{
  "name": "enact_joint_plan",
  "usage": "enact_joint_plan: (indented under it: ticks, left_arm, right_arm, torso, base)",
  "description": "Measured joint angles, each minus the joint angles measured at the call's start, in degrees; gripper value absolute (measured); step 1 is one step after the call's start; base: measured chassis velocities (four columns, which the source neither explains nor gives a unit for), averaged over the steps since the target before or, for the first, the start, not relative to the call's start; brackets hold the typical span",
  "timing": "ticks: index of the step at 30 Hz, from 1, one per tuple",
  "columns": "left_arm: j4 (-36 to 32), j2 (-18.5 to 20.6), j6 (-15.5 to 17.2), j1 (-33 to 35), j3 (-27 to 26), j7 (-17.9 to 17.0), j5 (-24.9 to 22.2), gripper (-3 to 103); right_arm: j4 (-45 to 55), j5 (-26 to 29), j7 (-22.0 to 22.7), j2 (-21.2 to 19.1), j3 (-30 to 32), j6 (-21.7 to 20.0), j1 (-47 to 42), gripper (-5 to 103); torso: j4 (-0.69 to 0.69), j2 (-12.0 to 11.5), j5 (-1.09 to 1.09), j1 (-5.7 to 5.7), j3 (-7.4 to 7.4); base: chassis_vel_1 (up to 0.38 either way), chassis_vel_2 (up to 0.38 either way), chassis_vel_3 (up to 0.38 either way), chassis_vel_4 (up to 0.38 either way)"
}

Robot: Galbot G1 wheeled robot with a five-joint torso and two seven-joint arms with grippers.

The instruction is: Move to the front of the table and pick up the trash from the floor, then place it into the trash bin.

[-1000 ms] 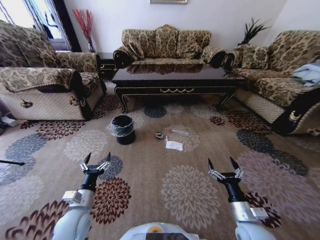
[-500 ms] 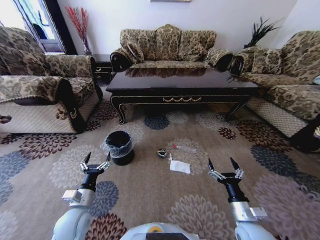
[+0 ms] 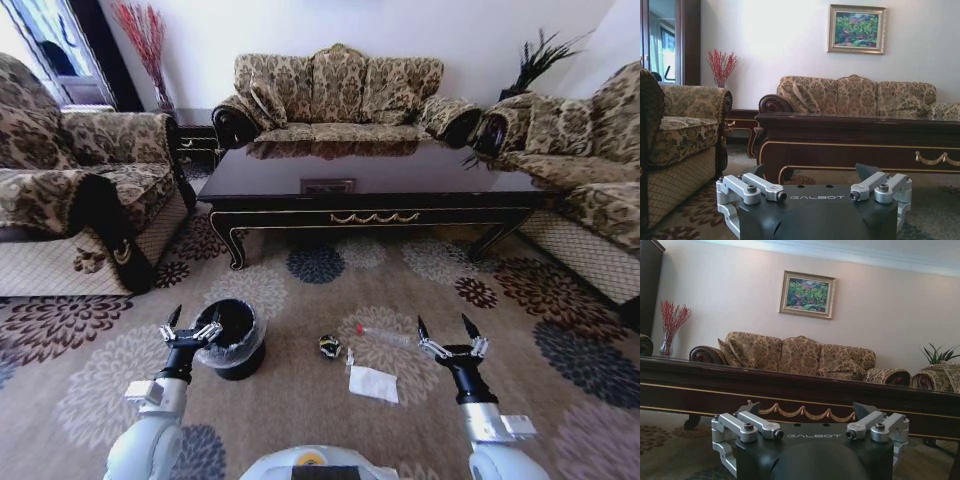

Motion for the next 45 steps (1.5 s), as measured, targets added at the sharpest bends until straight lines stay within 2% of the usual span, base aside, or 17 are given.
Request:
enact_joint_plan:
  ticks: [5,9,13,14,17,18,21,22,23,24,25,26,27,28,34,40,45]
  left_arm:
    - [-0.04,0.71,0.65,-0.71,-0.33,-2.71,-0.6,100]
    - [-1.13,3.24,3.45,-2.44,-1.44,-6.25,-4.2,100]
    - [-1.53,11.96,14.21,-8.0,-4.01,-17.22,-15.03,100]
    - [-1.53,11.96,14.21,-8.0,-4.01,-17.22,-15.03,100]
    - [0.23,17.71,21.37,-11.47,-5.9,-21.4,-23.7,100]
    - [0.23,17.71,21.37,-11.47,-5.9,-21.4,-23.7,100]
    - [0.02,23.77,33.87,-14.55,-5.98,-28.62,-33.7,100]
    - [0.02,23.77,33.87,-14.55,-5.98,-28.62,-33.7,100]
    - [-0.41,26.36,39.23,-15.8,-5.72,-33.43,-38.7,100]
    - [-0.61,28.35,42.9,-16.74,-5.58,-37.3,-43.05,100]
    - [-0.64,29.46,44.61,-17.22,-5.45,-39.28,-45.51,100]
    - [-0.64,29.46,44.61,-17.22,-5.45,-39.28,-45.51,100]
    - [-0.25,31.7,46.59,-18.33,-5.07,-42.29,-50.42,100]
    - [0.75,33.13,47.33,-19.17,-4.43,-43.27,-53.03,100]
    - [6.7,36.32,47.44,-20.84,-1.31,-45.26,-59.64,100]
    - [10.12,38.92,47.15,-20.41,0.9,-44.9,-62.36,100]
    - [11.93,40.76,46.9,-21.23,4.24,-41.28,-61.58,100]
  right_arm:
    - [0.09,-0.11,-0.01,0.09,0.08,0.07,-0.17,100]
    - [0.13,-0.22,0.0,0.07,0.16,0.16,-0.3,100]
    - [0.3,-0.28,-0.01,-0.09,0.19,0.32,-0.38,100]
    - [0.3,-0.28,-0.01,-0.09,0.19,0.32,-0.38,100]
    - [0.3,-0.31,-0.01,-0.12,0.19,0.42,-0.38,100]
    - [0.3,-0.31,-0.01,-0.12,0.19,0.42,-0.38,100]
    - [0.3,-0.34,-0.02,-0.13,0.18,0.61,-0.41,100]
    - [0.3,-0.34,-0.02,-0.13,0.18,0.61,-0.41,100]
    - [0.3,-0.34,-0.03,-0.1,0.19,0.73,-0.42,100]
    - [0.3,-0.34,-0.03,-0.08,0.2,0.83,-0.44,100]
    - [0.3,-0.33,-0.03,-0.07,0.2,0.92,-0.44,100]
    - [0.3,-0.33,-0.03,-0.07,0.2,0.92,-0.44,100]
    - [0.2,-0.32,-0.03,-0.05,0.22,1.14,-0.46,100]
    - [0.05,-0.32,-0.03,-0.05,0.22,1.25,-0.47,100]
    - [-0.56,-0.3,-0.06,-0.38,-0.24,1.34,-0.04,100]
    - [-1.43,-0.31,-0.08,-0.97,-0.79,1.26,0.51,100]
    - [-1.64,-0.39,-0.11,-1.24,-1.58,1.08,0.92,100]
  torso:
    - [-0.01,0.04,0.01,-0.06,-0.06]
    - [-0.01,0.04,0.01,-0.07,-0.06]
    - [-0.01,0.04,-0.01,-0.04,-0.02]
    - [-0.01,0.04,-0.01,-0.04,-0.02]
    - [-0.01,0.03,-0.02,-0.04,-0.02]
    - [-0.01,0.03,-0.02,-0.04,-0.02]
    - [-0.01,0.03,0.0,-0.04,-0.02]
    - [-0.01,0.03,0.0,-0.04,-0.02]
    - [-0.01,0.03,0.0,-0.04,-0.02]
    - [-0.01,0.03,0.0,-0.03,-0.02]
    - [-0.01,0.03,0.01,-0.04,-0.02]
    - [-0.01,0.03,0.01,-0.04,-0.02]
    - [-0.01,0.03,0.01,-0.04,-0.02]
    - [-0.01,0.03,0.02,-0.04,-0.02]
    - [-0.01,0.03,-0.01,-0.03,-0.01]
    - [0.0,0.03,0.0,-0.03,-0.02]
    - [-0.02,0.03,0.01,-0.03,-0.02]
  base:
    - [0.033,-0.032,-0.027,0.029]
    - [0.019,-0.026,-0.021,0.035]
    - [0.0,0.0,0.0,0.0]
    - [0.0,0.0,0.0,0.0]
    - [0.0,0.0,0.0,0.0]
    - [0.0,0.0,0.0,0.0]
    - [0.0,0.0,0.0,0.0]
    - [0.0,0.0,0.0,0.0]
    - [0.0,0.0,0.0,0.0]
    - [0.0,0.0,0.0,0.0]
    - [0.0,0.0,0.0,0.0]
    - [0.0,0.0,0.0,0.0]
    - [0.0,0.0,0.0,0.0]
    - [0.0,0.0,0.0,0.0]
    - [0.0,0.0,0.0,0.0]
    - [0.0,0.0,0.0,0.0]
    - [0.0,0.0,0.0,0.0]
